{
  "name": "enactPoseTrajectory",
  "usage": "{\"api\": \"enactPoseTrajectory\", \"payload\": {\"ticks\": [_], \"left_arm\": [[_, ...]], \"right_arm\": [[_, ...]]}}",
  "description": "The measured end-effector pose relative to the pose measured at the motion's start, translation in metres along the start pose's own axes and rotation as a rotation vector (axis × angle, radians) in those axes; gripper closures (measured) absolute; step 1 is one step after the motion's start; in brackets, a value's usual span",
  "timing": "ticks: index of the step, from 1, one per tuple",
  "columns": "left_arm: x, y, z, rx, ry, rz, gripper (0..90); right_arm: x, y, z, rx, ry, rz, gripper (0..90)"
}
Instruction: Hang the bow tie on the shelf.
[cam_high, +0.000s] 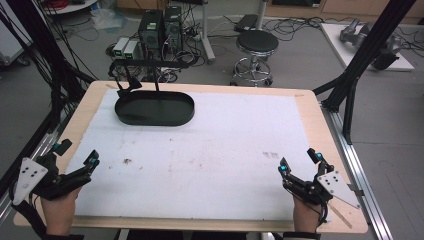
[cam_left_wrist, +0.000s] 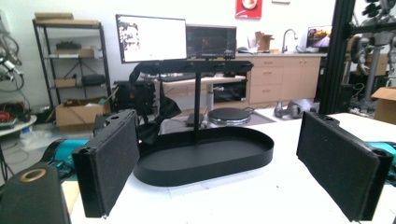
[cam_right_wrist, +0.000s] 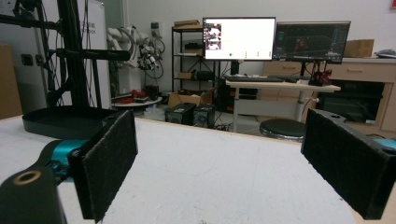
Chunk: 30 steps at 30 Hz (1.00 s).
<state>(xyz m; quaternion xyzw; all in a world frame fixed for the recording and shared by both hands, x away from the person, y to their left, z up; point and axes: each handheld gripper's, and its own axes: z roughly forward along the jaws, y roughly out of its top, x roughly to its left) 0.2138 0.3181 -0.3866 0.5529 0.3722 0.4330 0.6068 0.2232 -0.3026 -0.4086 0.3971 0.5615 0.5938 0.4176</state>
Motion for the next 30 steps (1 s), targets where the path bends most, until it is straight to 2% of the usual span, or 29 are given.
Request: {"api": "enactPoseTrajectory", "payload": {"ticks": [5, 13, 30], "left_arm": [[0.001, -0.007, -0.002, 0.005, -0.013, -0.024, 13.6], [0.000, -0.012, 0.000, 0.016, -0.031, -0.020, 13.6], [-0.001, -0.014, 0.000, 0.020, -0.036, -0.022, 13.6]], "right_arm": [[0.001, 0.001, 0.001, 0.002, 0.009, -0.009, 9.9], [0.003, 0.003, -0.002, -0.005, 0.023, -0.008, 9.9], [0.003, 0.004, -0.004, -0.004, 0.047, -0.025, 9.9]]}}
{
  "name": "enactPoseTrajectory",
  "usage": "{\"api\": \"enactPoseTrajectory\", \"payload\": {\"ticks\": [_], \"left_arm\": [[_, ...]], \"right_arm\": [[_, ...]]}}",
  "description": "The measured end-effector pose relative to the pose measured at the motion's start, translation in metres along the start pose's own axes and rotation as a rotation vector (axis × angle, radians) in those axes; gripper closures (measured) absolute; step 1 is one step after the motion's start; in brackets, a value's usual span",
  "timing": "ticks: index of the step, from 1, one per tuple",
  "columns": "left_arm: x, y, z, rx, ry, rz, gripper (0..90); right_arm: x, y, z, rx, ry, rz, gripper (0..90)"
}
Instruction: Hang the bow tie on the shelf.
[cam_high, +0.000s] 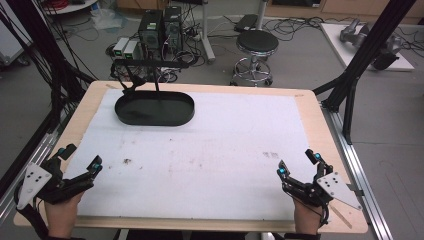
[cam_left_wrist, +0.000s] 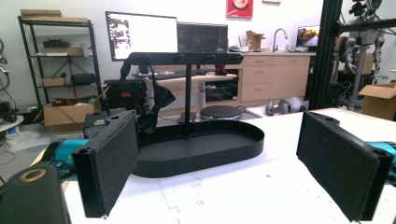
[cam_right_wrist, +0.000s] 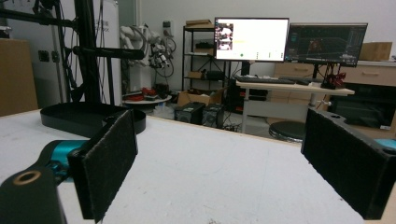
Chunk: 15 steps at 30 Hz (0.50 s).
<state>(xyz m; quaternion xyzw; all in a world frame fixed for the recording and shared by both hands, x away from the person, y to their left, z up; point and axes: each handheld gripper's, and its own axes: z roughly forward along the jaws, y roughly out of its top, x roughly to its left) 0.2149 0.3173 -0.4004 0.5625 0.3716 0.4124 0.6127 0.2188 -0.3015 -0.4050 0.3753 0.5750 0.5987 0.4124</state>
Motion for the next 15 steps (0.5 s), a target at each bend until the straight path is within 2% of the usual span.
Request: {"api": "enactPoseTrajectory", "payload": {"ticks": [15], "left_arm": [[0.0032, -0.0028, 0.0008, 0.000, 0.007, -0.010, 13.6]], "right_arm": [[-0.0011, -0.0014, 0.0002, 0.003, 0.000, 0.001, 9.9]]}}
